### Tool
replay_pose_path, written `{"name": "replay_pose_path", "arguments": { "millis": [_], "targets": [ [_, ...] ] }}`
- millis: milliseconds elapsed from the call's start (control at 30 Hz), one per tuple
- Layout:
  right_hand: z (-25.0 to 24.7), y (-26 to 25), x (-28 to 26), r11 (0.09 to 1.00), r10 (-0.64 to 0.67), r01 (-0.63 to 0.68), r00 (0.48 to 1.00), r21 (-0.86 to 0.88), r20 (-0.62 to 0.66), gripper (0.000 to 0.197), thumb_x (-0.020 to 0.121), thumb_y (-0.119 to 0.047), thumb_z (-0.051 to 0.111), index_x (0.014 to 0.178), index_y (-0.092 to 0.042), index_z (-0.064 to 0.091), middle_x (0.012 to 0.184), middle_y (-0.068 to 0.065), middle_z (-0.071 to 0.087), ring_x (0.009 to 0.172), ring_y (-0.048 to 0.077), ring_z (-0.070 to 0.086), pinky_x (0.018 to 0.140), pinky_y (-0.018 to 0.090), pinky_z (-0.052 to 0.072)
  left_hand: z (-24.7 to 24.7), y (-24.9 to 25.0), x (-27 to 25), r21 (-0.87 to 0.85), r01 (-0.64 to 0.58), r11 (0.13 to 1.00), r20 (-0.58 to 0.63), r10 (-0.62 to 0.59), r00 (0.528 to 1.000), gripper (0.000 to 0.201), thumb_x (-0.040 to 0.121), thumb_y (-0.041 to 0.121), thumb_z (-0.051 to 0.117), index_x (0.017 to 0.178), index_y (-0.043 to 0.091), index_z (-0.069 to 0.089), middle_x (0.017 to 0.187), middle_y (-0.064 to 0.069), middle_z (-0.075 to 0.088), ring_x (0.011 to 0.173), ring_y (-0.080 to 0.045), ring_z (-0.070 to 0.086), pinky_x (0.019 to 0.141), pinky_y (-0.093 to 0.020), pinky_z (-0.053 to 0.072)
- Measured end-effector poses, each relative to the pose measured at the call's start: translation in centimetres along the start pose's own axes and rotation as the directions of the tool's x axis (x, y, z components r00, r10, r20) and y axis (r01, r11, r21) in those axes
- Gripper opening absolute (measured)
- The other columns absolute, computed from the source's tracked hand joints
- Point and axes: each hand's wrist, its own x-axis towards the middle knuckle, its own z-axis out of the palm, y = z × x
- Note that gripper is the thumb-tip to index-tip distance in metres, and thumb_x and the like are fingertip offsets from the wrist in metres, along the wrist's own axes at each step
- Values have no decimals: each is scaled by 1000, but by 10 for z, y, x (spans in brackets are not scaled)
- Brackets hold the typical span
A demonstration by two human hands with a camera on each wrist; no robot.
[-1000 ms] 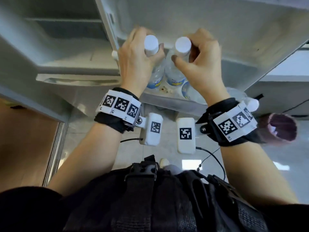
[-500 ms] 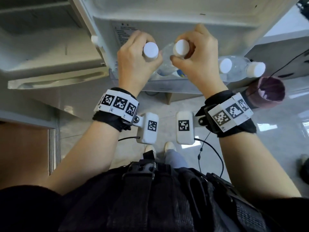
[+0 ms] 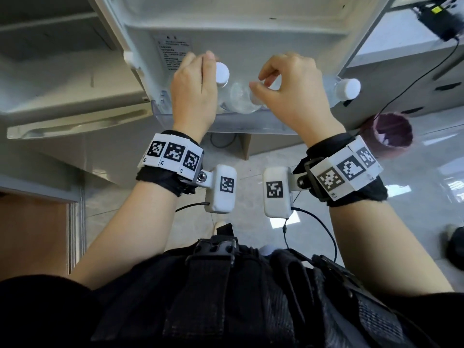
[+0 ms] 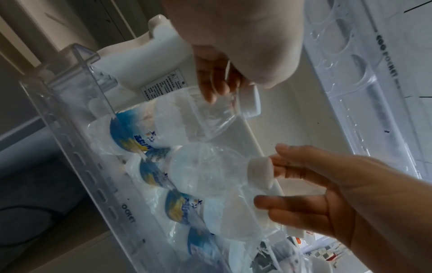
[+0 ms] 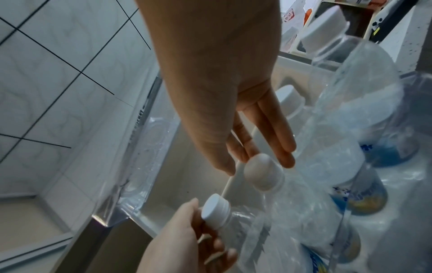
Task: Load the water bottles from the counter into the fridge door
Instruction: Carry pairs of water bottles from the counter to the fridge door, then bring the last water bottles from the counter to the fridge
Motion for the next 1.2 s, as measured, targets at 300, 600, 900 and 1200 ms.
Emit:
{"name": "replay_pose_path", "arguments": {
  "millis": [300, 600, 900, 1200],
  "targets": [
    [-45, 26, -54, 982, -27, 9, 995, 187, 92, 17, 82, -24, 62, 88, -9, 65, 87, 5, 71, 74, 24, 67, 74, 37, 55, 16, 35, -53, -89, 232, 969, -117, -242, 963, 55, 92, 49, 23, 137, 18, 32, 107, -17, 68, 98, -38, 61, 91, -50, 49],
    [-104, 89, -113, 976, 59, -74, 995, 205, 77, 15, 78, -28, 63, 85, -15, 66, 84, 2, 71, 72, 20, 68, 74, 46, 58, 69, 123, -115, -192, -54, 980, 128, 80, 989, 34, 94, 34, 35, 97, 11, 59, 64, 12, 55, 54, -8, 55, 64, -47, 55],
    [-149, 176, -112, 958, 184, -184, 983, 218, 21, 23, 81, -30, 64, 92, -10, 67, 89, 5, 71, 76, 18, 69, 75, 44, 59, 164, 182, -101, -217, -27, 976, 432, 120, 894, 26, 93, 29, 45, 90, 13, 64, 65, 10, 61, 56, -17, 61, 67, -42, 56],
    [-184, 271, -27, 948, 263, -263, 964, 177, 23, 20, 83, -23, 64, 98, -10, 68, 96, 6, 72, 84, 18, 68, 82, 42, 58, 280, 217, -14, -146, 31, 989, 555, 56, 830, 23, 88, 33, 48, 85, 17, 63, 81, -5, 71, 75, -27, 67, 77, -50, 56]
  ]
}}
